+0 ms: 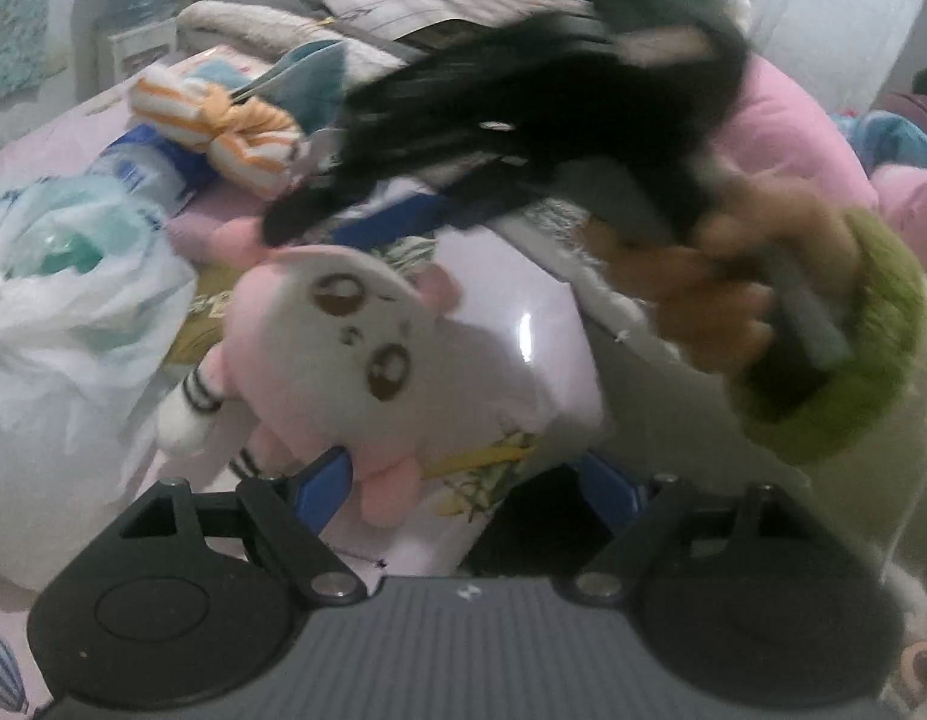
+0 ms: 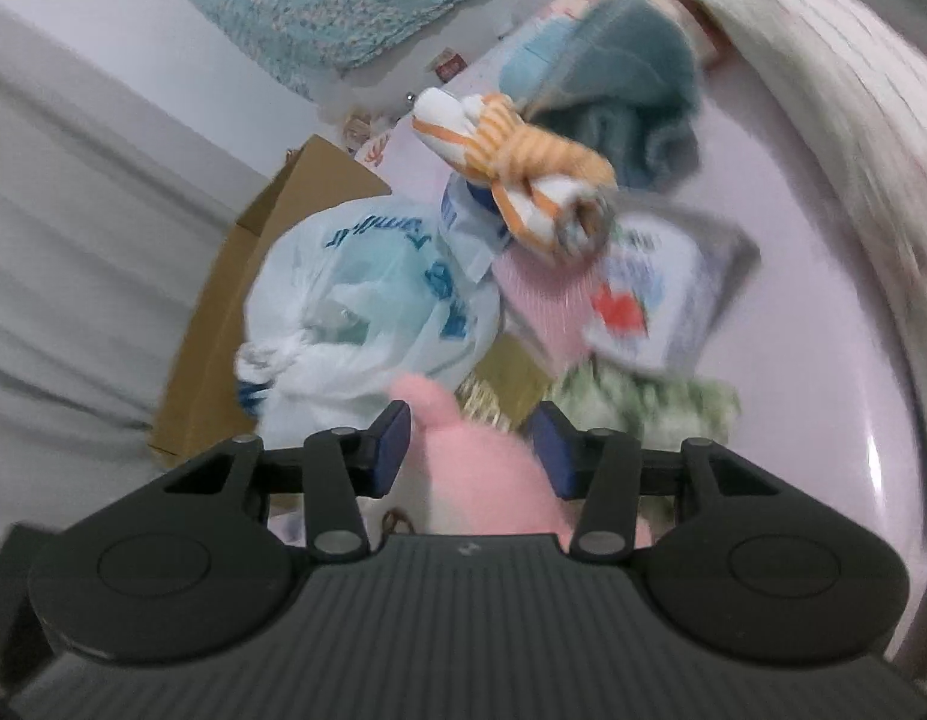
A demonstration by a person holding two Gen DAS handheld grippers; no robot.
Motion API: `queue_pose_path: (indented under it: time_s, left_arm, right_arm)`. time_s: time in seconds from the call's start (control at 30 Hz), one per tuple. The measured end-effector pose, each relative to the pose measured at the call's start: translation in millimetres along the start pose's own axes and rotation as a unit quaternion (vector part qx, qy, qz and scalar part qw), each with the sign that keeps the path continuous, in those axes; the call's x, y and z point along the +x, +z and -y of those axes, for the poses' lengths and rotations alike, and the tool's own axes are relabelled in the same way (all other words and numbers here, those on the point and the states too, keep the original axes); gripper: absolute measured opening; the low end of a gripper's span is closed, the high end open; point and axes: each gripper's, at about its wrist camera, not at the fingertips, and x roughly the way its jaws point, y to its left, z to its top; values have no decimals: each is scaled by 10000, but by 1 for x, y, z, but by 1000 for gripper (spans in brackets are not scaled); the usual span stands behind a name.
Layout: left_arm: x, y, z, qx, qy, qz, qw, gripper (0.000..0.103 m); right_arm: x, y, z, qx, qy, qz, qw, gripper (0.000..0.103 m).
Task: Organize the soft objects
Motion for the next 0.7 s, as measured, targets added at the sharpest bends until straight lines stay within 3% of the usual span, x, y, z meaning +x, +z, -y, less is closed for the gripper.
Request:
queue_pose_path:
  time_s: [0.07,0.17,0.4,0.57,0.7]
  left_arm:
    - [0,-1,3,39,108,39,9999,83]
    - [-8,-4,3,194,232,106,9995,83]
    - [-41,7,-21,99,625,665,9958,86]
    - [-20,29,-43,-209,622,651,9957,86]
    - [-5,34,-50,-416,310,413,9978,86]
  right_arm:
    - [-3,6,-1,-48,-73,249,9997,47]
    - [-30,6,9,235,181,743,9968,50]
    - [-105,-39,34,1052,320,1505,9825,56]
    - [-93,-76,43,1769,572,1064,9768,57]
    - [-57,-84,52,2148,598,607,9729,57]
